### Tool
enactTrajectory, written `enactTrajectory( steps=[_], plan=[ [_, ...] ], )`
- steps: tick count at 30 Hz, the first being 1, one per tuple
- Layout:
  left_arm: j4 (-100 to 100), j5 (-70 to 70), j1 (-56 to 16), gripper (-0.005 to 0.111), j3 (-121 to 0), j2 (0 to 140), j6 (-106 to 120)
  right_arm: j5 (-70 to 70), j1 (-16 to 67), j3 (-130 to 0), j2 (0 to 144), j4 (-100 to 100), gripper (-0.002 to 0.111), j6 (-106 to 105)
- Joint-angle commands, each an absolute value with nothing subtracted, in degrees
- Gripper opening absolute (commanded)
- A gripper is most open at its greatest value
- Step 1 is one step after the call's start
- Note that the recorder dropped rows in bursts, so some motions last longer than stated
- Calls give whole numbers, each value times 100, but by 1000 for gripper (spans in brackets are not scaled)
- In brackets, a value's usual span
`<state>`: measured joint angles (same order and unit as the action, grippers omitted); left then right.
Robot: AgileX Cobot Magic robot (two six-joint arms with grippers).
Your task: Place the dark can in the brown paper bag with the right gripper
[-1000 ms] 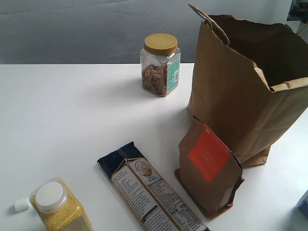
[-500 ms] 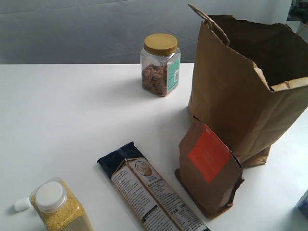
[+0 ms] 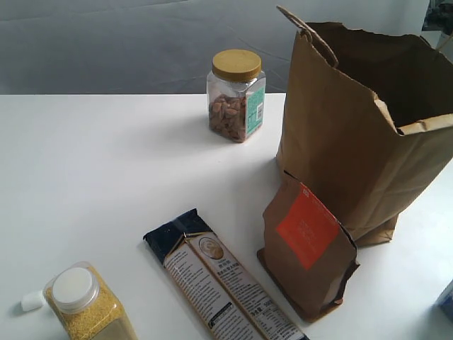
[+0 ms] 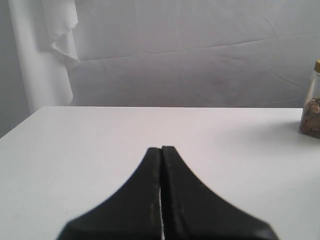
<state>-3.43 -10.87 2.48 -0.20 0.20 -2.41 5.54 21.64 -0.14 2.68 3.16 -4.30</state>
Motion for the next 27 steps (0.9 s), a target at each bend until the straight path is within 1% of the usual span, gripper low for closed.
enactTrajectory(
  steps=[1, 27],
  plan=[
    [-358, -1078, 213, 0, 0, 0, -261, 548, 2178, 0, 236, 345, 0, -448],
    [-358, -1078, 213, 0, 0, 0, -261, 537, 1950, 0, 212, 345, 0, -440]
  ],
)
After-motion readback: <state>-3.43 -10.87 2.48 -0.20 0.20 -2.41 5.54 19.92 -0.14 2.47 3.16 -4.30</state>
